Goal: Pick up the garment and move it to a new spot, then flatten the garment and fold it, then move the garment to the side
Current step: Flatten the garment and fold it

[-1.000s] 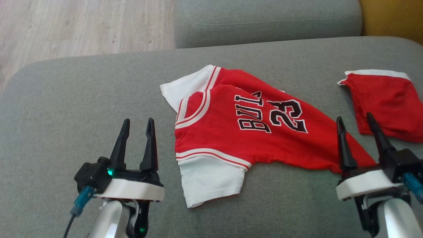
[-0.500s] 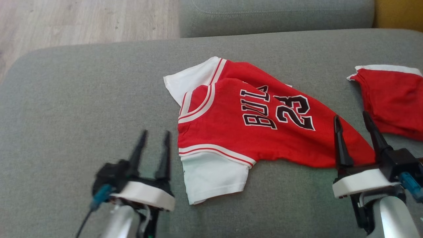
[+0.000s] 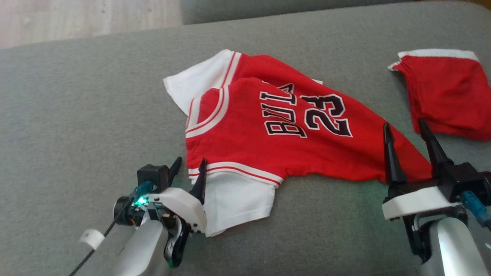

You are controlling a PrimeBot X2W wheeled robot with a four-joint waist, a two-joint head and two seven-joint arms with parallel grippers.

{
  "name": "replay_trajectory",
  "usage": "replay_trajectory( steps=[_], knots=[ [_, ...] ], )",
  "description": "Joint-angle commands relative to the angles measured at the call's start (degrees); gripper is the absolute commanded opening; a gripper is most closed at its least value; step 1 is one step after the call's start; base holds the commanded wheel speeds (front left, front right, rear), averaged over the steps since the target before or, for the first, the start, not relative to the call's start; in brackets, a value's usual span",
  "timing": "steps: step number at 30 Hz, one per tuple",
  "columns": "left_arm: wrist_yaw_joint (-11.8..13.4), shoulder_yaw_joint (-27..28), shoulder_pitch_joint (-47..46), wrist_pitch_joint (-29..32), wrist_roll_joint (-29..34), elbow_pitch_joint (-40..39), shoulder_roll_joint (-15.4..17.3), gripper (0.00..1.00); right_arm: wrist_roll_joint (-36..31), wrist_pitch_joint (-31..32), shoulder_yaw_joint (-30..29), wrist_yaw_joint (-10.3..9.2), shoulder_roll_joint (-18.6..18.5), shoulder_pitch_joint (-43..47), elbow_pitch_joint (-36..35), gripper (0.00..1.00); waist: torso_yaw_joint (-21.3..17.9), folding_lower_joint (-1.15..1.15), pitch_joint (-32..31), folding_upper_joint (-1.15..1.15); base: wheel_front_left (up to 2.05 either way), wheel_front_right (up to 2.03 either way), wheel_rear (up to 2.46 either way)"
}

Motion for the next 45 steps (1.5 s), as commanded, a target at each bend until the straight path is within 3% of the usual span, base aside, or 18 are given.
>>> replay_trajectory(
  steps=[1,9,10,11,33,43,44,45],
  knots=[
    [0.4,1.2,-3.0,-0.1,0.5,-0.4,0.5,1.0,0.6,-0.8,1.4,-0.04,-0.1,-2.1,-1.8,1.0,-1.2,-0.01,1.2,0.0,0.0,0.0,0.0],
    [-0.6,-0.5,-5.0,2.7,0.0,4.8,0.5,1.0,0.9,-1.6,1.6,-0.04,-0.1,-2.9,-1.3,1.0,-2.7,-0.01,2.3,0.0,0.0,0.0,0.0],
    [-0.8,-0.7,-5.1,3.1,-0.1,5.3,0.5,0.37,0.9,-1.7,1.6,-0.04,-0.1,-2.9,-1.3,1.0,-2.8,-0.01,2.3,0.0,0.0,0.0,0.0],
    [-0.9,-0.8,-5.3,3.2,0.0,5.6,0.6,0.0,1.0,-1.7,1.6,-0.04,-0.1,-3.0,-1.2,1.0,-2.9,-0.01,2.3,0.0,0.0,0.0,0.0],
    [3.5,5.9,-9.9,-7.9,-1.7,5.9,7.2,0.0,0.6,-1.2,1.9,-0.04,-0.1,-2.9,-1.1,1.0,-0.3,-0.01,1.5,0.0,0.0,0.0,0.0],
    [4.2,7.0,-13.7,-9.8,-1.1,7.7,11.5,0.0,0.7,-0.8,3.1,-0.04,-0.1,-3.6,-1.1,1.0,0.8,-0.01,1.9,0.0,0.0,0.0,0.0],
    [4.0,6.8,-13.9,-9.6,-0.9,8.0,11.7,0.15,0.8,-0.8,3.2,-0.04,-0.1,-3.6,-1.1,1.0,0.9,-0.01,1.9,0.0,0.0,0.0,0.0],
    [4.1,6.8,-14.0,-9.6,-0.8,8.3,12.0,0.63,0.8,-0.8,3.3,-0.04,-0.1,-3.7,-1.0,1.0,1.0,-0.01,1.9,0.0,0.0,0.0,0.0]
  ],
)
